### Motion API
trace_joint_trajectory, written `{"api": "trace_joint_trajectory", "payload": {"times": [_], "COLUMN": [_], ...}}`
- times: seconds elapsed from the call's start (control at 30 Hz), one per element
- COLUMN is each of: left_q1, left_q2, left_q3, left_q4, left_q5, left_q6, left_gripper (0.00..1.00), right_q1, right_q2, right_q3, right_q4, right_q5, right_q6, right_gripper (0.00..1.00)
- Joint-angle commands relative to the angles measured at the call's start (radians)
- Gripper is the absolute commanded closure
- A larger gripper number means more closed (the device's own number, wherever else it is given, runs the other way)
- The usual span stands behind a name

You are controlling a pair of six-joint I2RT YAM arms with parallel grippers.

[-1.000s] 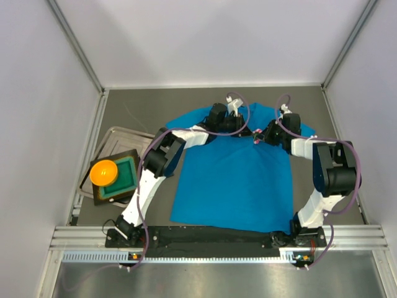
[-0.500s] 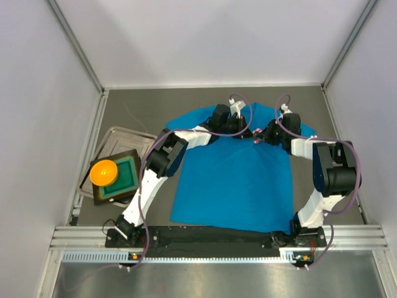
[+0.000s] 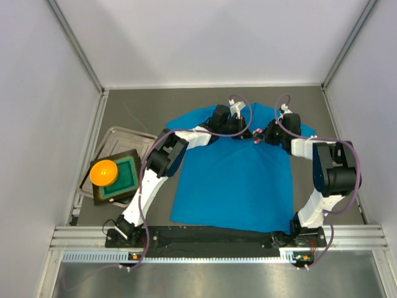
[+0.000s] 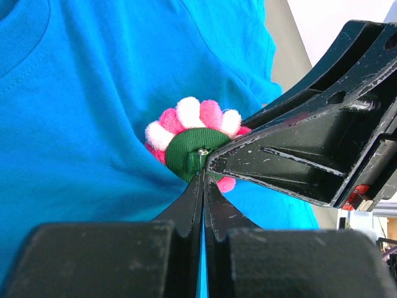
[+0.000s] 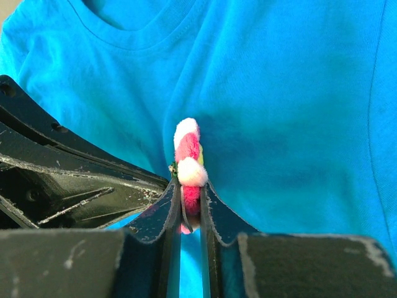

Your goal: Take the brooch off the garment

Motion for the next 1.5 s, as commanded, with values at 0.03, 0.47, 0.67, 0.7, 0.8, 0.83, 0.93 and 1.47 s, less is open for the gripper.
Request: {"api": "trace_joint_trajectory", "payload": {"times": [0.03, 0.47, 0.67, 0.7, 0.8, 0.83, 0.93, 1.47], "left_q1": [-0.004, -0.001, 0.004, 0.004, 0.004, 0.007, 0.010, 0.035], "left_q2": [-0.021, -0.080, -0.067, -0.069, -0.063, -0.051, -0.031, 0.000], "left_q3": [-0.016, -0.053, -0.051, -0.050, -0.045, -0.039, -0.022, -0.042], "left_q4": [0.013, 0.019, 0.056, 0.059, 0.068, 0.073, 0.080, 0.197], "left_q5": [0.007, -0.024, -0.018, -0.013, -0.013, -0.002, 0.028, 0.102], "left_q6": [0.017, 0.037, -0.003, -0.006, -0.026, -0.035, -0.068, -0.201], "left_gripper": [0.99, 0.84, 0.79, 0.79, 0.80, 0.81, 0.85, 0.97], "right_q1": [0.001, 0.004, 0.003, 0.003, 0.004, 0.003, 0.003, 0.003], "right_q2": [-0.009, -0.011, -0.011, -0.011, -0.009, -0.009, -0.012, -0.011], "right_q3": [0.007, 0.007, 0.005, 0.005, 0.005, 0.005, 0.004, -0.001], "right_q4": [0.067, 0.069, 0.067, 0.069, 0.070, 0.072, 0.073, 0.090], "right_q5": [-0.027, -0.030, -0.035, -0.035, -0.036, -0.038, -0.041, -0.067], "right_q6": [-0.011, -0.014, -0.016, -0.016, -0.016, -0.018, -0.021, -0.024], "right_gripper": [1.00, 1.00, 1.00, 1.00, 1.00, 1.00, 1.00, 1.00]}}
